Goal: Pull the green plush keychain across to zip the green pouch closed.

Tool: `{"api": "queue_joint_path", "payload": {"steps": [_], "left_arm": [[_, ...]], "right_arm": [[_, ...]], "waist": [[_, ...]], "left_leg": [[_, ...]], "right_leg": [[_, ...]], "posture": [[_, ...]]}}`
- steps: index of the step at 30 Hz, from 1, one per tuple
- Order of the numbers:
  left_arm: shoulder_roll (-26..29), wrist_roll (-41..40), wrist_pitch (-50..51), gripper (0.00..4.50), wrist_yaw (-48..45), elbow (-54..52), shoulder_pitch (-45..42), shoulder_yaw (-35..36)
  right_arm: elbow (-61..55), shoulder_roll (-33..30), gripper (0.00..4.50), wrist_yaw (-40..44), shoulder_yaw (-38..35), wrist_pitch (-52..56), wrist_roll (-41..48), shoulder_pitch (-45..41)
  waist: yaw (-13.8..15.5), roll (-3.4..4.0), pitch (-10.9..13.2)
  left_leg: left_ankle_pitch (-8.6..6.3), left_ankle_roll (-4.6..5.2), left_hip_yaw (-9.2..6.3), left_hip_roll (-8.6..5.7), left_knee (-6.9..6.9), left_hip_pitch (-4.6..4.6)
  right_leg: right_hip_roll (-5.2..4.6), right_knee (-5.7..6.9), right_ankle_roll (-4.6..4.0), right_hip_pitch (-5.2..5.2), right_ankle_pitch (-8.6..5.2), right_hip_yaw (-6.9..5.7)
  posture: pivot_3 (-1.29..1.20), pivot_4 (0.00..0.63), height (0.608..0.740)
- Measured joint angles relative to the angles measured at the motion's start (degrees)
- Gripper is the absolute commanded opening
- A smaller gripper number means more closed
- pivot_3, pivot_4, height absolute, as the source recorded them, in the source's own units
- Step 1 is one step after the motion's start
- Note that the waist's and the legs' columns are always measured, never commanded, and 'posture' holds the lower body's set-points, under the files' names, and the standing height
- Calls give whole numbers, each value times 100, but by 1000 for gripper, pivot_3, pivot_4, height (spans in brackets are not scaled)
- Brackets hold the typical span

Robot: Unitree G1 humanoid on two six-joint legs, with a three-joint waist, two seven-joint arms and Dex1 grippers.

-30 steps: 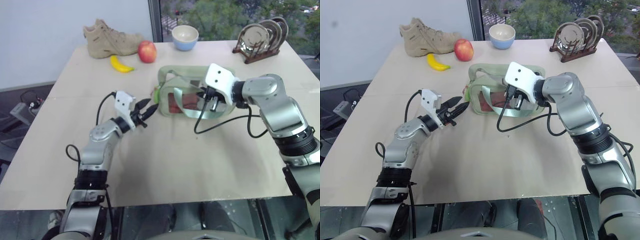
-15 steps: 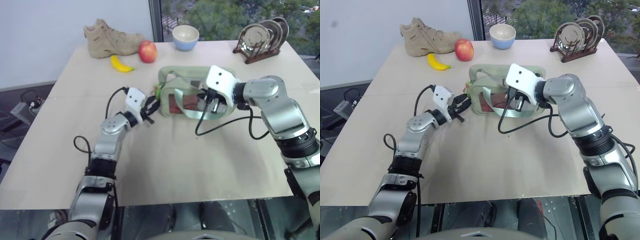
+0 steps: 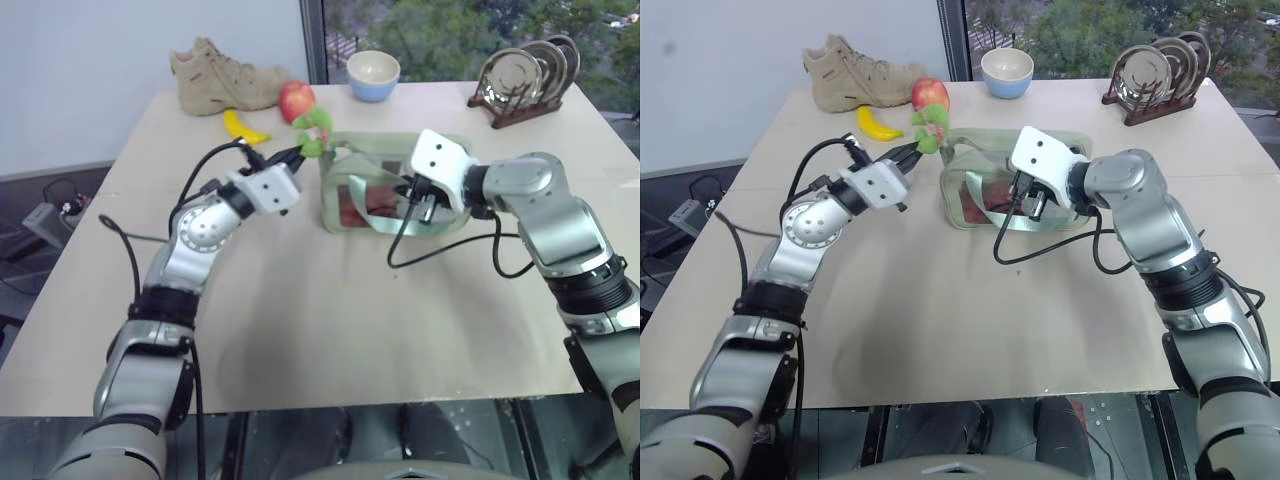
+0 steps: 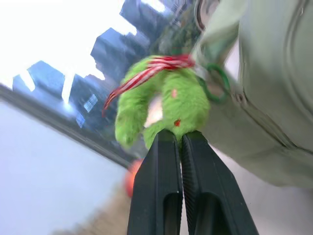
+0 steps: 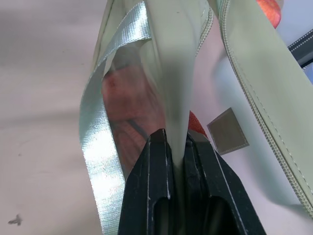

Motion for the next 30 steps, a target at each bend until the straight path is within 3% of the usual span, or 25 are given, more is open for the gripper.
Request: {"api": "queue_joint_path", "payload": {"steps": [3, 9, 14, 16, 18, 20, 23, 25, 30], "left_arm": [[35, 535, -567, 43, 274, 645, -663, -454], [-214, 0, -806, 2257, -207, 1831, -1364, -662], [-380, -2236, 597, 2257, -2444, 1733, -1165, 96], [-188, -3272, 1769, 2257, -3614, 1352, -746, 510], [-86, -3581, 2213, 2257, -3936, 1222, -617, 650], [407, -4570, 3710, 2257, -4825, 437, 41, 1138], [382, -4742, 4070, 2257, -4910, -218, 655, 1208], [-25, -4685, 4156, 2257, -4683, -608, 1093, 1074], [-513, -4438, 4225, 2257, -4164, -779, 1130, 875]], "right_arm": [[183, 119, 0, -20, -3, -110, -1, -58], [284, 215, 0, -66, -4, -145, -25, -87], [268, 318, 0, -187, -15, -128, -23, -94], [243, 346, 0, -205, -14, -123, -17, -100], [240, 348, 0, -212, -14, -121, -19, -103], [251, 370, 0, -219, -9, -114, -20, -125], [265, 350, 0, -219, -10, -109, -22, -130], [271, 336, 0, -218, -14, -103, -26, -131], [256, 342, 0, -185, 12, -97, -17, -134]], "waist": [[-35, -1, 0], [-84, -2, -2], [-163, -4, -5], [-242, -4, -5], [-260, -4, -5], [-250, -4, -6], [-238, -3, -6], [-182, -4, -6], [-136, -11, -6]], "left_leg": [[0, 0, 1, 0, -1, 0], [0, 1, -2, 0, 0, -8], [0, 1, -14, 0, 61, -69], [0, 1, -21, 0, 64, -76], [0, 1, -25, 0, 66, -77], [0, 1, -34, -1, 67, -75], [0, 1, -39, -5, 68, -68], [0, 1, -55, -17, 69, -65], [0, -1, -51, -11, 76, -64]], "right_leg": [[0, 4, 0, -1, 0, 1], [0, 11, 0, -9, 0, 1], [1, 26, 0, -55, 0, 2], [2, 28, 0, -59, 0, 1], [2, 28, 0, -60, 0, -1], [3, 26, -1, -56, 1, -9], [1, 23, -2, -45, 2, -15], [-1, 14, -5, -44, 3, -29], [-1, 23, -10, -37, 7, -26]], "posture": [[0, 150, 740], [0, 150, 740], [0, 150, 740], [0, 150, 740], [0, 150, 740], [0, 150, 740], [0, 150, 740], [0, 150, 740], [0, 150, 740]]}}
